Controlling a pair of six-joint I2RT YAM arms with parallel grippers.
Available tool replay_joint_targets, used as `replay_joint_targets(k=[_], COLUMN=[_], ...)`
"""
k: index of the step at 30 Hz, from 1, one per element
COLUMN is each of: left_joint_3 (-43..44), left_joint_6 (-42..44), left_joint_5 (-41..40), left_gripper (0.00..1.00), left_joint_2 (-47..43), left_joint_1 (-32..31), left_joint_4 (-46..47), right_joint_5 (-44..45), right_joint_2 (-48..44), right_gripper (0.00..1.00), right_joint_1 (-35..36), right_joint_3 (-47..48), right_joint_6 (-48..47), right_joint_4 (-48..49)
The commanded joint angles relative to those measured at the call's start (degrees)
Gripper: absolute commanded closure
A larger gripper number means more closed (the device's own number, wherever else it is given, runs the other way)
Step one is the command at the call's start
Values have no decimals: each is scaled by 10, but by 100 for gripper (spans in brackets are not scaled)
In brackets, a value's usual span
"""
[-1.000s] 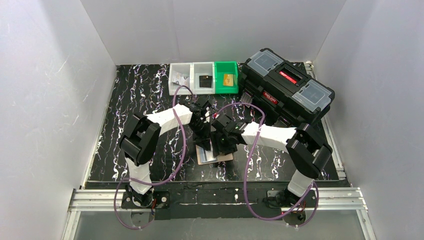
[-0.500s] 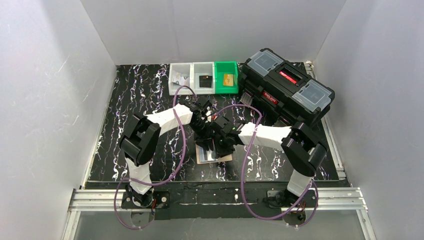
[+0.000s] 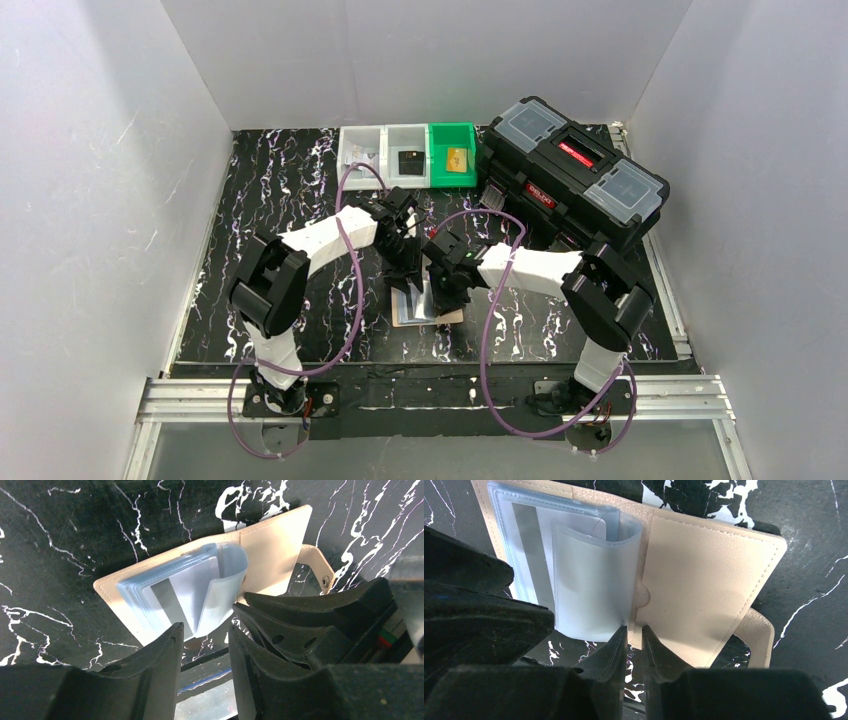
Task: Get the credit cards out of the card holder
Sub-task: Remove the credit card from the card holder.
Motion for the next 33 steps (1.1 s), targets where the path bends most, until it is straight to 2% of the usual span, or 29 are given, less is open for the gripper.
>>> replay_joint_targets(k=[1, 13, 15, 19, 24, 33], left_joint_3=[-5, -11, -15, -7, 33, 61], left_joint_6=[8, 9, 5, -12, -42, -63], left_joint_5=[15, 57, 82, 112, 131, 126], left_gripper=[62, 59, 59, 58, 53, 44], left_joint_2=[3, 34, 26, 11, 52, 107], left_joint_1=[1, 0, -4, -14, -48, -67], left_joint_4=[19, 68, 84, 96, 105, 113], right_joint_5=[-18, -56, -61, -27, 11, 6], right_joint_2=[14, -19, -42, -143, -262, -300], right_gripper=[77, 77, 75, 58, 56, 55], right_joint_1=[0, -23, -25, -30, -38, -48], right_joint_3=[-7, -47, -49, -5, -40, -100], right_joint_6=[12, 11, 10, -1, 13, 29], right_joint_4=[5, 56, 61, -2, -53, -43])
